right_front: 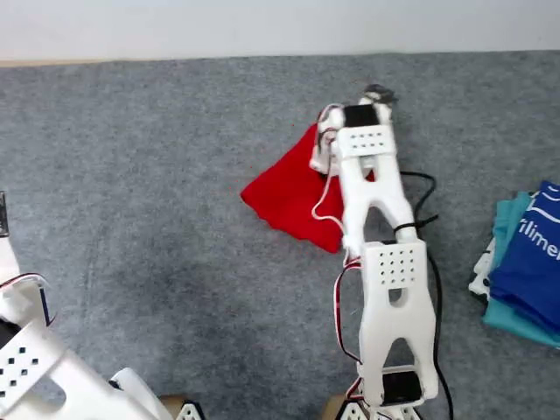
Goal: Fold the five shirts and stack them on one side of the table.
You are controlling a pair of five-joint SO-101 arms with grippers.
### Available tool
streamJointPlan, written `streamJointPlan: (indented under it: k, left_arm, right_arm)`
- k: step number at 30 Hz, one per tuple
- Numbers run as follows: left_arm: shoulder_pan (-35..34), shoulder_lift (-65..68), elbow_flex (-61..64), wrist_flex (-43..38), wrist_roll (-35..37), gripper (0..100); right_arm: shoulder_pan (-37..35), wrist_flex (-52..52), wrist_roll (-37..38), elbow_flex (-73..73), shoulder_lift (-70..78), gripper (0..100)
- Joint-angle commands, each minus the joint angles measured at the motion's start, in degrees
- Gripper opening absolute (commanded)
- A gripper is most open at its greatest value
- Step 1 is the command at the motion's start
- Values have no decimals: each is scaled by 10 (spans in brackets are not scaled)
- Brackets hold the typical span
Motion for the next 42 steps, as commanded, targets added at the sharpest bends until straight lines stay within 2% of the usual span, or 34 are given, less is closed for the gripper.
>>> streamJointPlan:
  k: [1,7,19,26,42]
  left_arm:
    - [2,-4,-3,-7,-5,3]
    - [2,-7,-5,-6,-5,3]
    - [2,-6,-6,-6,-5,3]
    - [2,-7,-6,-6,-5,3]
    - [2,-4,-2,-6,-5,3]
  right_arm:
    - [25,61,47,-49,-74,9]
    - [87,58,137,-3,-162,9]
    - [144,59,231,195,-422,8]
    - [226,58,315,295,-542,8]
    - [451,58,452,326,-579,9]
